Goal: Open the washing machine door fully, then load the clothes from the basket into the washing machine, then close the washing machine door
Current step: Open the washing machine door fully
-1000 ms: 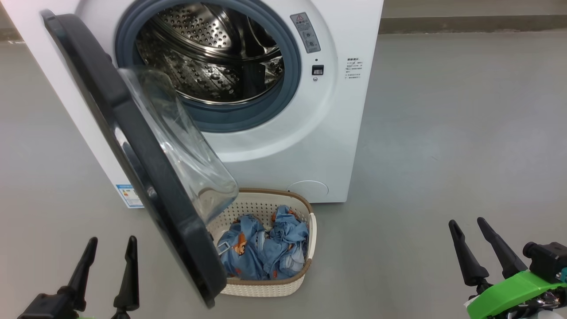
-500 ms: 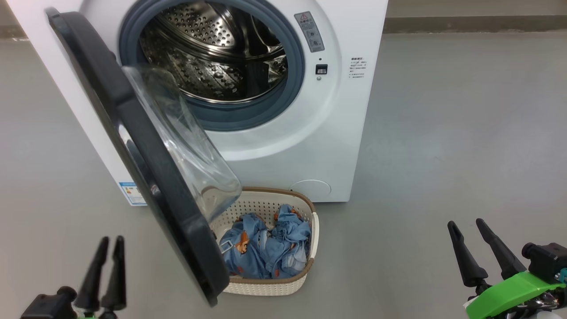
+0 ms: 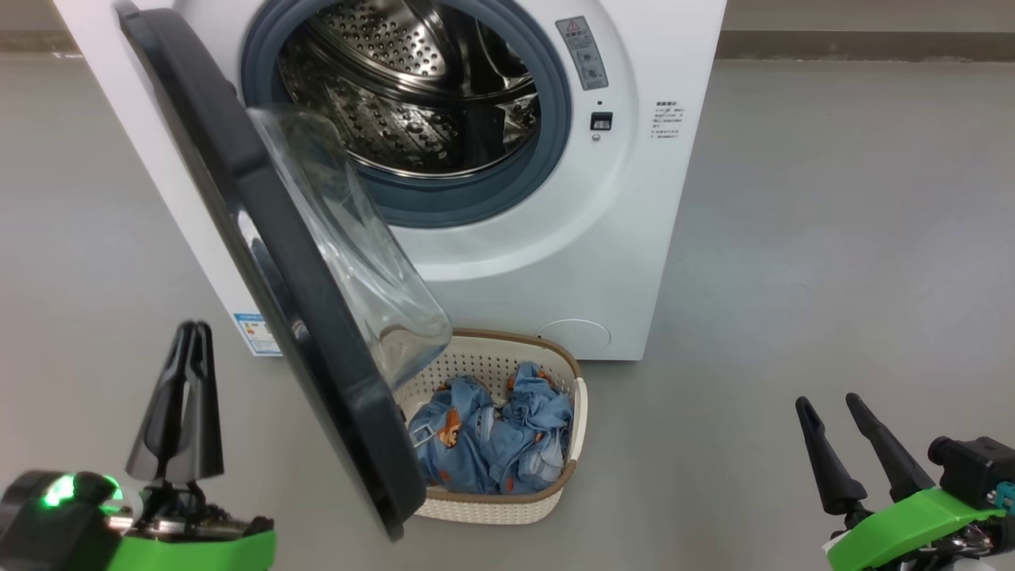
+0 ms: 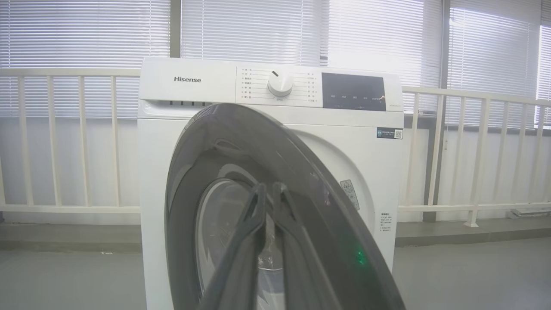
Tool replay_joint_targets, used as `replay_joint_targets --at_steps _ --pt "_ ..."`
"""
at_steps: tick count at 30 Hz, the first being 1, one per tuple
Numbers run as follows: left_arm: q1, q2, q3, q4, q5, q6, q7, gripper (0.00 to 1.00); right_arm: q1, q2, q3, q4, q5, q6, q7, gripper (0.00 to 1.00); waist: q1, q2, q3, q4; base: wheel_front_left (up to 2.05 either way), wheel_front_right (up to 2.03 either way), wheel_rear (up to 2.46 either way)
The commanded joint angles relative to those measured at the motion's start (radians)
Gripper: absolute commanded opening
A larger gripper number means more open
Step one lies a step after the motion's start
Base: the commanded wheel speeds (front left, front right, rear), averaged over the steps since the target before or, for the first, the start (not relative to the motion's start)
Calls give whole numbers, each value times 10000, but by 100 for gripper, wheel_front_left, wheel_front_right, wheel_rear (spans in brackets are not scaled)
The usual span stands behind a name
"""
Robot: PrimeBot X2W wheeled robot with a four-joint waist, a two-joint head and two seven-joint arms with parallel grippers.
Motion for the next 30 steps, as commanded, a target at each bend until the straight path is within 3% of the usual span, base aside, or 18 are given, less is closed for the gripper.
replay_joint_targets --at_steps 1,7,12,18,30 --pt "-436 164 242 -632 148 -19 -61 0 -124 -218 182 -186 86 58 -122 100 -1 0 8 16 0 0 0" --pt "-319 45 -897 -1990 393 -20 94 0 -138 -172 180 -183 84 58 -122 100 -1 0 16 36 0 0 0" --pt "-274 -56 -1972 -2253 231 -20 479 0 -191 -91 233 -152 94 58 -122 100 -1 0 36 -9 0 0 0" --pt "-103 -244 -2646 -1468 -143 -20 553 0 -282 -39 326 -148 132 58 -122 100 -1 0 106 -212 0 0 0" --pt "-201 -475 -2976 897 -635 18 638 0 -415 -73 423 -89 194 58 -122 100 -1 0 180 -585 0 0 0"
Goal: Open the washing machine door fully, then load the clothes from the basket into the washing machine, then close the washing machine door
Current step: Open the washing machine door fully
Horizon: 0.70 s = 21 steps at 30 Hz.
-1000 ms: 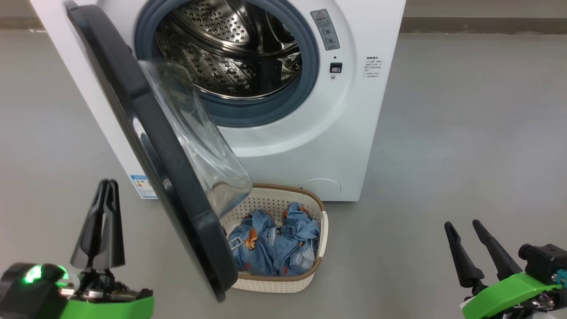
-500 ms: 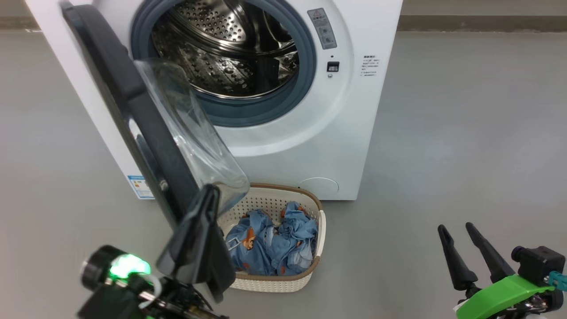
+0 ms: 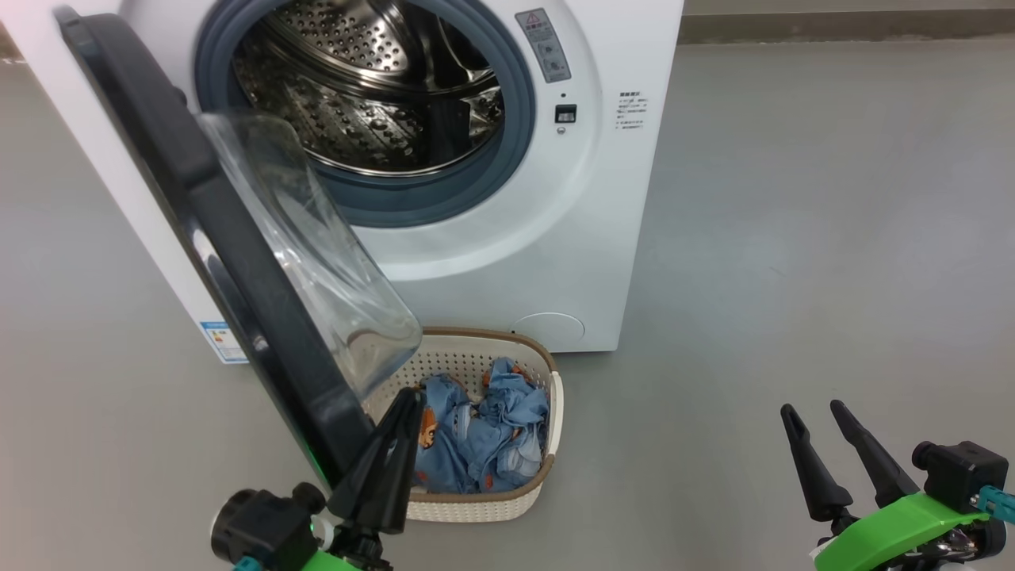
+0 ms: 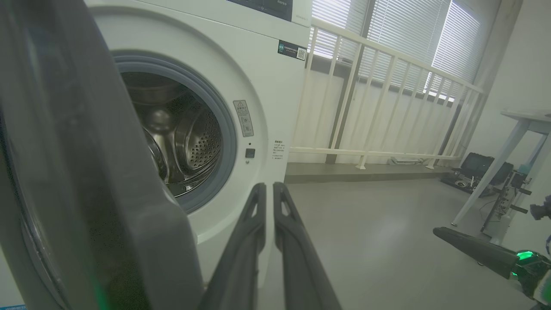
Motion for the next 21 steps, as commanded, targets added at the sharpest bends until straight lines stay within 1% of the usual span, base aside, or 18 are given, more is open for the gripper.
replay_joint_targets --at_steps 1,14,21 --pt "-253 -44 257 -150 -66 14 3 0 -395 -194 164 -167 158 58 -122 100 0 0 10 -35 0 0 0" --pt "-709 -44 353 883 -350 82 14 0 -421 -59 144 -117 159 58 -122 100 0 0 125 -26 0 0 0" --pt "-752 9 662 1109 -578 286 -34 0 -435 -15 129 -78 173 58 -122 100 0 0 229 94 0 0 0"
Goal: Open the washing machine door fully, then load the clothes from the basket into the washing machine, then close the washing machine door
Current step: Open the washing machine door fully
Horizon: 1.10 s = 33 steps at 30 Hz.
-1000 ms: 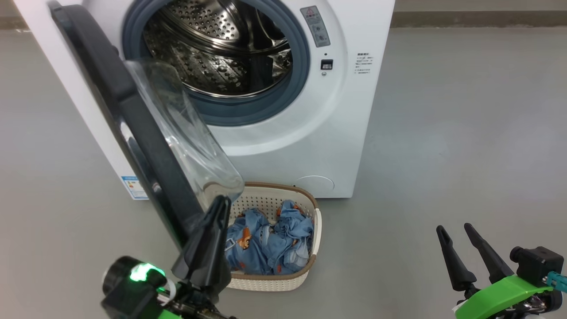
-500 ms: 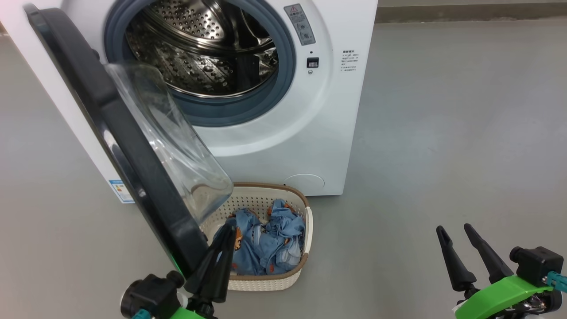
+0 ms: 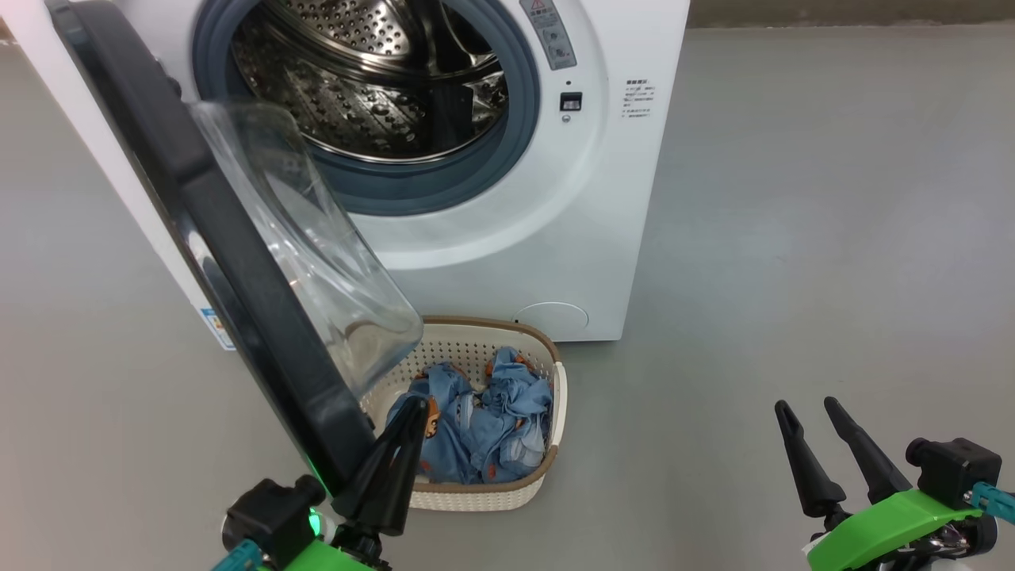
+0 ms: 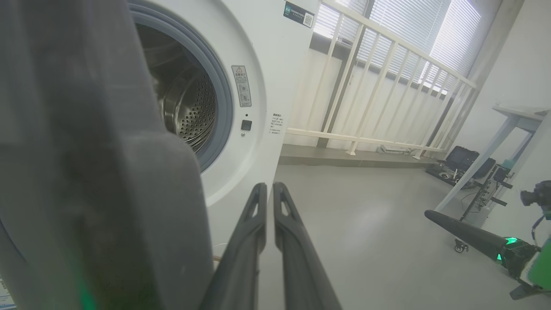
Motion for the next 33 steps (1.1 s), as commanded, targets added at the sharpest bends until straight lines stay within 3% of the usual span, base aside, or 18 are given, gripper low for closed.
replay_joint_targets --at_steps 1,24,33 --pt "-414 103 530 -102 -190 158 -93 0 -327 -188 137 -171 153 58 -122 100 0 0 37 66 0 0 0" --pt "223 836 925 -887 -422 455 242 0 -381 -133 336 101 290 58 -122 100 0 0 12 1615 0 0 0" --pt "297 1103 1257 -1054 -618 765 605 0 -413 -21 397 217 351 58 -122 100 0 0 8 2251 0 0 0"
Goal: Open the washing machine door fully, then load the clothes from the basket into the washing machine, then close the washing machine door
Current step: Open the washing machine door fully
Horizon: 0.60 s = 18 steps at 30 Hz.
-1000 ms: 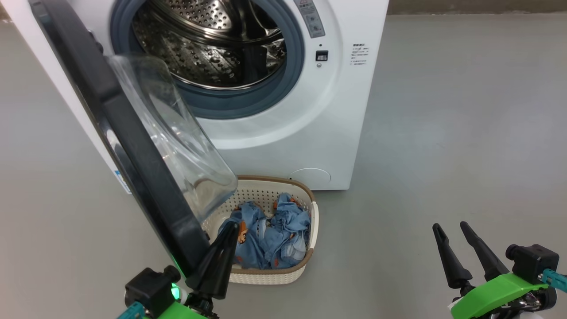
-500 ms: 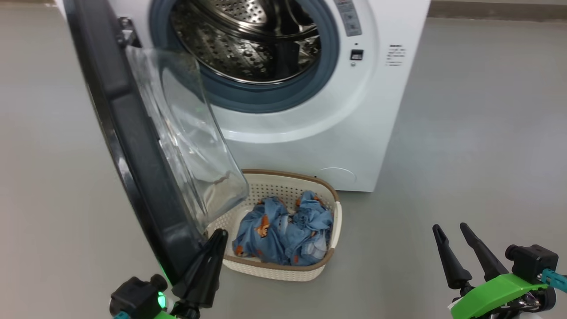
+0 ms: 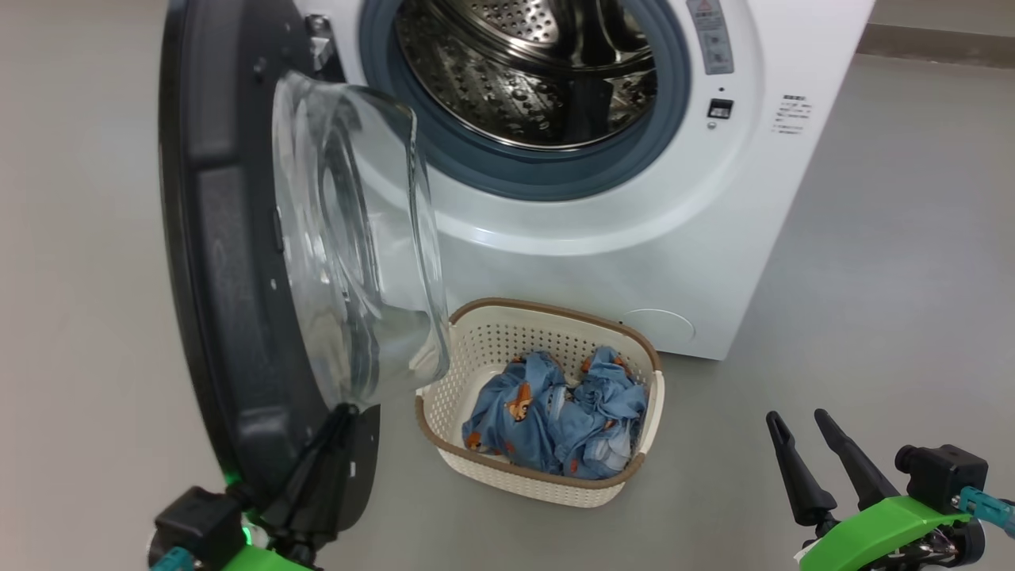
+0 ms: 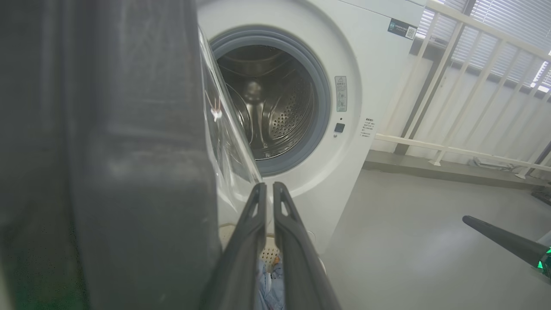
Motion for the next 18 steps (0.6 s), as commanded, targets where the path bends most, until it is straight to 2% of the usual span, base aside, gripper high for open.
replay_joint_targets --at_steps 1,9,18 --pt "-226 294 610 -285 -111 173 37 0 -328 -88 138 -172 36 58 -122 100 0 0 -5 147 0 0 0" --pt "-63 504 947 -449 -267 447 196 0 -300 -25 94 -155 31 58 -122 100 0 0 3 436 0 0 0" --pt "-311 1157 1532 -491 -354 645 524 0 -341 22 -29 -207 20 58 -122 100 0 0 149 852 0 0 0"
